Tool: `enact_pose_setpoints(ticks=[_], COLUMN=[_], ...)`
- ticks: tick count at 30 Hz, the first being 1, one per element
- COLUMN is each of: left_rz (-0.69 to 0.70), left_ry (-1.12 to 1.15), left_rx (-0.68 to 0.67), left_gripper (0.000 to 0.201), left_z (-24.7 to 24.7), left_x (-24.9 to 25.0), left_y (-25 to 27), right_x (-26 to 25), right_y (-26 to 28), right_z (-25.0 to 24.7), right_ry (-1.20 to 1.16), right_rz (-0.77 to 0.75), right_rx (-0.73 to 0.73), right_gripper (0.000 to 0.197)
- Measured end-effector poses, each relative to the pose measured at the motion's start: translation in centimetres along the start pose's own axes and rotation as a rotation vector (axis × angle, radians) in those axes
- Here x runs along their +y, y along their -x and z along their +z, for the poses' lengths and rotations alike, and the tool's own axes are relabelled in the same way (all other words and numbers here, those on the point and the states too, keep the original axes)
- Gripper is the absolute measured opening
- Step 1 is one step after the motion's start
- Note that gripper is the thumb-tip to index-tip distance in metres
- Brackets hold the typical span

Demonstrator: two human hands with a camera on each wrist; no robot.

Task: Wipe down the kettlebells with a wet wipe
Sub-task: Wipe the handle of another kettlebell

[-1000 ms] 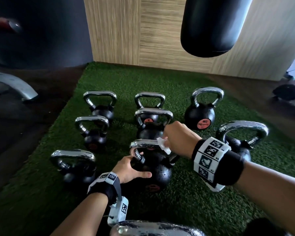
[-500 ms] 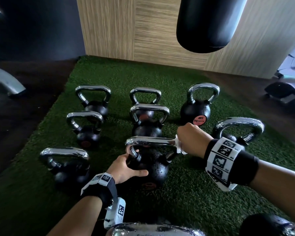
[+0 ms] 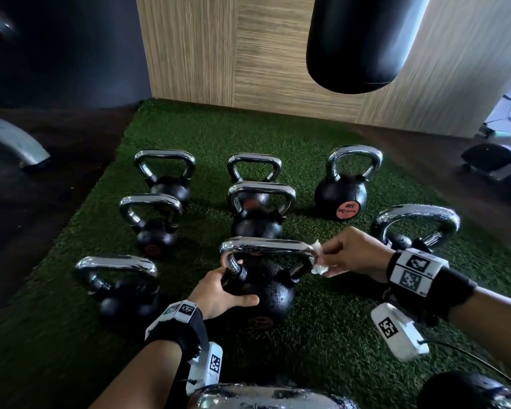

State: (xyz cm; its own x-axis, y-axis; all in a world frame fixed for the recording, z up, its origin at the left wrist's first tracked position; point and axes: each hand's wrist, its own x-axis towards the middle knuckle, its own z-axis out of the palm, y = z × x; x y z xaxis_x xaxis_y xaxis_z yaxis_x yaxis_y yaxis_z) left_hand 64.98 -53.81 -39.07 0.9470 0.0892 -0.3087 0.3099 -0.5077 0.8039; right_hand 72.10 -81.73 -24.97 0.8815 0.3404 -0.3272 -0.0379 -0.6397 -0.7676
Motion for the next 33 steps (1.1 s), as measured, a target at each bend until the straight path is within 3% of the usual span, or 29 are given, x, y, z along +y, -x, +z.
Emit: enact_pose_setpoints(ticks=[4, 11, 13, 18, 20, 21, 23, 24, 26, 28, 30, 31, 33], left_rz=[-0.015, -0.027, -0.020, 0.011, 0.020, 0.019, 0.001, -0.007, -0.017, 0.042, 0.184, 0.262, 0.356], left_ry=[0.000, -0.034, -0.046, -0.107, -0.149, -0.204, -0.334, -0.381, -0.389, -0.189, 0.053, 0.165, 0.368], left_rx=[0.004, -0.021, -0.018, -0.051, -0.120, -0.157, -0.215, -0.202, -0.067, 0.134, 0.313, 0.333, 0.221], left_gripper=[0.118, 0.120, 0.112, 0.076, 0.074, 0.078, 0.075, 0.067, 0.041, 0.022, 0.013, 0.010, 0.018], left_z=[0.1, 0.0, -0.1, -0.5, -0.8, -1.3, -2.7, -3.7, -5.8, -7.8, -9.3, -9.7, -9.8], left_x=[-0.2, 0.1, 0.2, 1.5, 1.5, 1.3, 1.1, 1.1, 1.7, 3.0, 5.2, 6.6, 9.5], left_y=[0.1, -0.1, -0.3, 0.2, 0.5, 0.7, 1.1, 1.3, 1.8, 2.7, 3.7, 4.4, 5.7], right_x=[1.5, 2.8, 2.8, 2.8, 2.4, 2.3, 2.2, 2.1, 1.2, -0.3, -2.1, -3.0, -4.6], right_y=[-0.3, -1.7, -1.7, -1.0, -0.2, 0.3, 1.5, 1.9, 2.5, 3.0, 3.5, 3.7, 3.9], right_z=[0.5, 3.6, 4.3, 5.6, 5.5, 5.5, 5.9, 5.9, 5.7, 5.1, 4.5, 4.4, 4.3], right_ry=[-0.133, -0.347, -0.395, -0.287, -0.080, 0.041, 0.176, 0.198, 0.237, 0.210, 0.169, 0.142, 0.036], right_rz=[0.026, 0.209, 0.242, 0.231, 0.233, 0.203, 0.141, 0.104, -0.005, -0.132, -0.281, -0.354, -0.450], right_rx=[0.022, 0.036, 0.058, 0.060, -0.017, -0.097, -0.220, -0.238, -0.237, -0.276, -0.248, -0.190, -0.076], right_gripper=[0.015, 0.014, 0.013, 0.016, 0.006, 0.006, 0.027, 0.037, 0.028, 0.004, 0.006, 0.009, 0.014])
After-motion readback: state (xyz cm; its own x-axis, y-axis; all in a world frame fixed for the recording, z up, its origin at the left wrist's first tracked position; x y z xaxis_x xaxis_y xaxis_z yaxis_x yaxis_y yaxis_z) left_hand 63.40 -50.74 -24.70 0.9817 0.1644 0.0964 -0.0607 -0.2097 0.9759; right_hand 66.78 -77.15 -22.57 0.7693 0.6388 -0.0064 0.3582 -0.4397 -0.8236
